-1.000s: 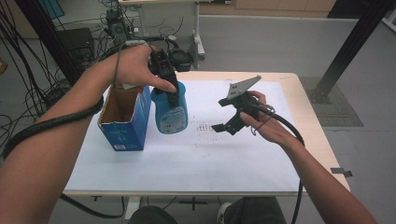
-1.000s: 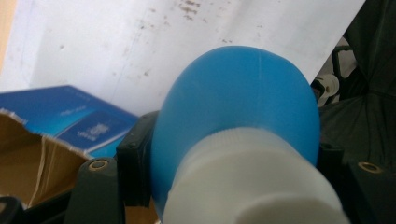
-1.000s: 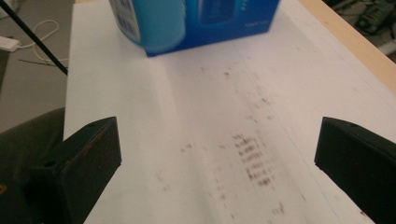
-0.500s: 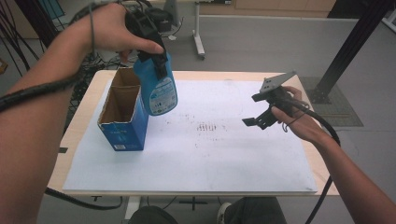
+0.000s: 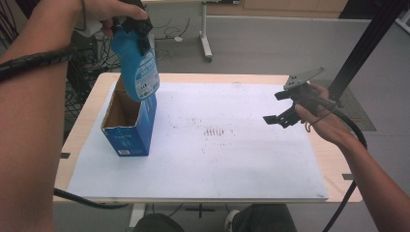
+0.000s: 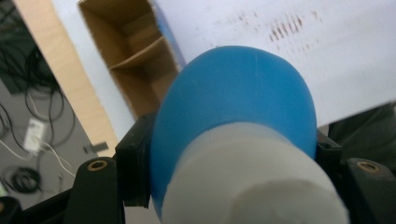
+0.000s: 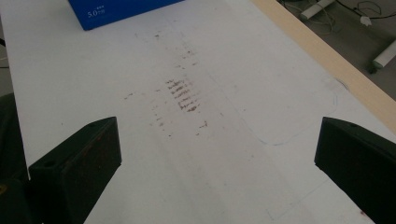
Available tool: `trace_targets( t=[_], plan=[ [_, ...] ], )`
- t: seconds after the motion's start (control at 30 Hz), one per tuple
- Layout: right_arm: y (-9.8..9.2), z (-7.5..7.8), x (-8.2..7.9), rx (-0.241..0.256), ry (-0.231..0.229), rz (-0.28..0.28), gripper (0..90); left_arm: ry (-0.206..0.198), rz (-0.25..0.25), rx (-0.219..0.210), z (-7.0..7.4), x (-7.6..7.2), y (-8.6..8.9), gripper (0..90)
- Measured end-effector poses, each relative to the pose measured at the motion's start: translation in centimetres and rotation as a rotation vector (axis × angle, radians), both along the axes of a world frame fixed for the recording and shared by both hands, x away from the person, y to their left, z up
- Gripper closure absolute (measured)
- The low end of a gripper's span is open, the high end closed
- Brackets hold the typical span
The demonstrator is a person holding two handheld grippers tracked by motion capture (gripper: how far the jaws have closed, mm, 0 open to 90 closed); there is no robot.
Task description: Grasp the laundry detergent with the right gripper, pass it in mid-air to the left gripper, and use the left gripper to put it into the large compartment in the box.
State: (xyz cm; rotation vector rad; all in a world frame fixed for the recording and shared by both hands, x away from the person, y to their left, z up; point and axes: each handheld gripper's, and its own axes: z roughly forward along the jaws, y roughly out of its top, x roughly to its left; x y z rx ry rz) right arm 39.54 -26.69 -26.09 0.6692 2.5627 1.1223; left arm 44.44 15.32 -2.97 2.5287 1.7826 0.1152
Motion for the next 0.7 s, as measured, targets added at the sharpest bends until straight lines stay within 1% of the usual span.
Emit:
trace_targets(
  t=[0.03,0.17,0.3,0.37,0.5,0.53,0.6,0.7],
  plan=[
    [0.0,0.0,0.0,-0.001,0.000,0.000,0.4,0.000,0.044,-0.007,0.1,0.2,0.6,35.7],
    [0.0,0.0,0.0,-0.004,-0.004,-0.001,0.4,-0.007,0.166,-0.015,0.0,0.7,2.1,35.8],
    [0.1,0.0,0.0,-0.003,-0.003,-0.001,0.4,-0.001,0.266,-0.019,-0.2,1.1,3.6,35.8],
    [0.1,-0.1,0.0,-0.004,-0.004,0.000,0.4,-0.005,0.291,-0.024,-0.3,1.2,4.2,35.8],
    [0.0,-0.2,0.1,-0.004,-0.003,-0.003,0.4,-0.007,0.358,-0.051,-0.4,1.1,5.4,35.8],
    [0.0,-0.3,0.1,-0.005,-0.001,-0.002,0.4,-0.011,0.373,-0.052,-0.4,1.1,5.6,35.8],
    [0.1,-0.3,0.2,-0.006,-0.002,0.000,0.4,-0.019,0.374,-0.043,-0.6,1.2,5.7,35.8],
    [0.2,-0.3,0.2,-0.003,-0.005,0.003,0.4,-0.016,0.396,-0.038,-0.9,1.2,6.1,35.8]
  ],
)
